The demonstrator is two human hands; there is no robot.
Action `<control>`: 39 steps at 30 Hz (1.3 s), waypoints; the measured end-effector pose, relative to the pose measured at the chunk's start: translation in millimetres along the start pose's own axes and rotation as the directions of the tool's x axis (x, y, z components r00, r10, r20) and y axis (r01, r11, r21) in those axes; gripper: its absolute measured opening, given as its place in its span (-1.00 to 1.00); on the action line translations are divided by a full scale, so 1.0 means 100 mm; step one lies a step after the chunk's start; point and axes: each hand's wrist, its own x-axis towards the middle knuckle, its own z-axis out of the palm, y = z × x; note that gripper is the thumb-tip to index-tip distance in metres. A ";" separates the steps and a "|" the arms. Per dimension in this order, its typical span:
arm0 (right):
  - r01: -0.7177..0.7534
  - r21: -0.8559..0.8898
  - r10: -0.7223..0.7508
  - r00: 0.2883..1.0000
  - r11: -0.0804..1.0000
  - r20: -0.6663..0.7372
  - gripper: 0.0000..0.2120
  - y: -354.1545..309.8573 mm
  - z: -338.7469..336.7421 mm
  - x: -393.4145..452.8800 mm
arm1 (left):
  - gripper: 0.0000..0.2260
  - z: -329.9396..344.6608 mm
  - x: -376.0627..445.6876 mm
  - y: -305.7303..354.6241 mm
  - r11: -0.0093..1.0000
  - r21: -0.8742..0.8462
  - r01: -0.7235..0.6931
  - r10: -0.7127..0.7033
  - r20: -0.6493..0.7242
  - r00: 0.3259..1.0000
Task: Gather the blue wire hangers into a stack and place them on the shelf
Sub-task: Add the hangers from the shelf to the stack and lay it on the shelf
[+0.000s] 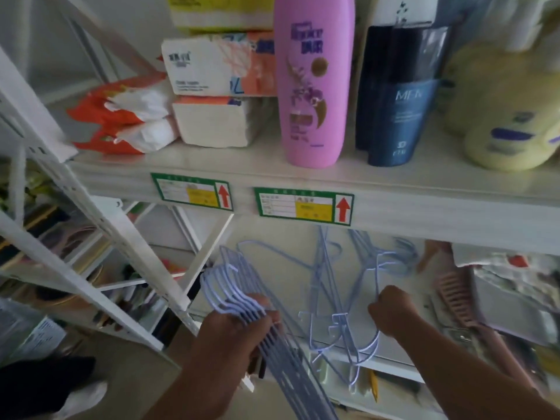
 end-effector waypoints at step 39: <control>0.500 0.269 -0.564 0.774 0.823 0.287 -0.85 -1.57 0.33 -1.67 | -0.86 -0.96 1.03 -0.10 0.987 -0.154 0.052 -0.039 0.087 0.995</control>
